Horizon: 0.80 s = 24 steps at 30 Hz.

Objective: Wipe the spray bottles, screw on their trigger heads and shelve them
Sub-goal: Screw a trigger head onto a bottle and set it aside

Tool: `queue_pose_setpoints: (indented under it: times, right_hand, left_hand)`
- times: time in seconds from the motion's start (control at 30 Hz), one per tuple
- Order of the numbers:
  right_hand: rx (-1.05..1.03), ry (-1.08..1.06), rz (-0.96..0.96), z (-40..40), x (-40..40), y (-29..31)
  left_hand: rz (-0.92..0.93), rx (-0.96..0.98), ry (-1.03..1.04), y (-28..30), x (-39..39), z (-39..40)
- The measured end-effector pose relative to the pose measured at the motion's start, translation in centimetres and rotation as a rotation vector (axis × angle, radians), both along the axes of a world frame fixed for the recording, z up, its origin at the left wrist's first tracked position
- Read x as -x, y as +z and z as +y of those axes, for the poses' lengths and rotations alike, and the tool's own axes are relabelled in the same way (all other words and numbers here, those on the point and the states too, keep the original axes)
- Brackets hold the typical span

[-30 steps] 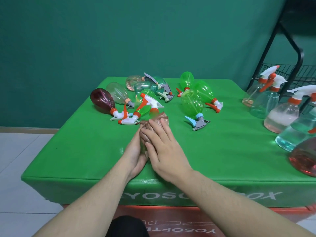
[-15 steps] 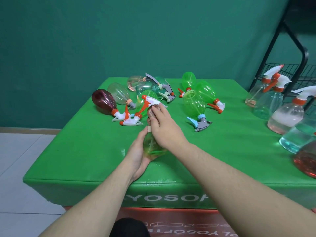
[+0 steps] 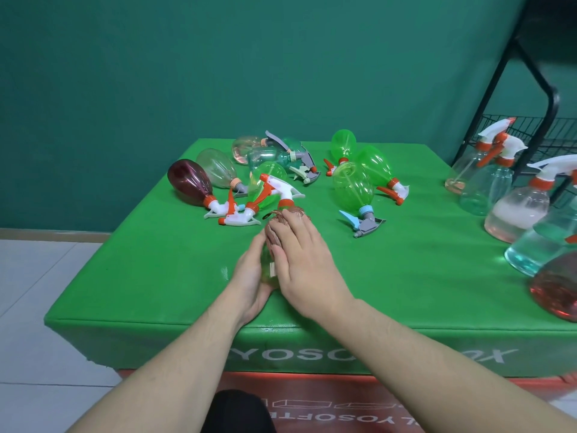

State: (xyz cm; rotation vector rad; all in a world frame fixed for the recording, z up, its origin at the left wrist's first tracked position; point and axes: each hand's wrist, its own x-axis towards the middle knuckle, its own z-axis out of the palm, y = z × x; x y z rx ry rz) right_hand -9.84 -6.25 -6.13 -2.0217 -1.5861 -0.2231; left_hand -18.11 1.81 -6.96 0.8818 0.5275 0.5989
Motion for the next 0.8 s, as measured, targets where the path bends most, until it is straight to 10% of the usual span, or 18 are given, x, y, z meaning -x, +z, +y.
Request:
queue_pose_setpoints:
  times: [0.8]
  right_hand:
    - [-0.155, 0.014, 0.016, -2.9, 2.0, -2.2]
  left_hand:
    - [-0.004, 0.005, -0.023, -0.6, 0.1, 0.4]
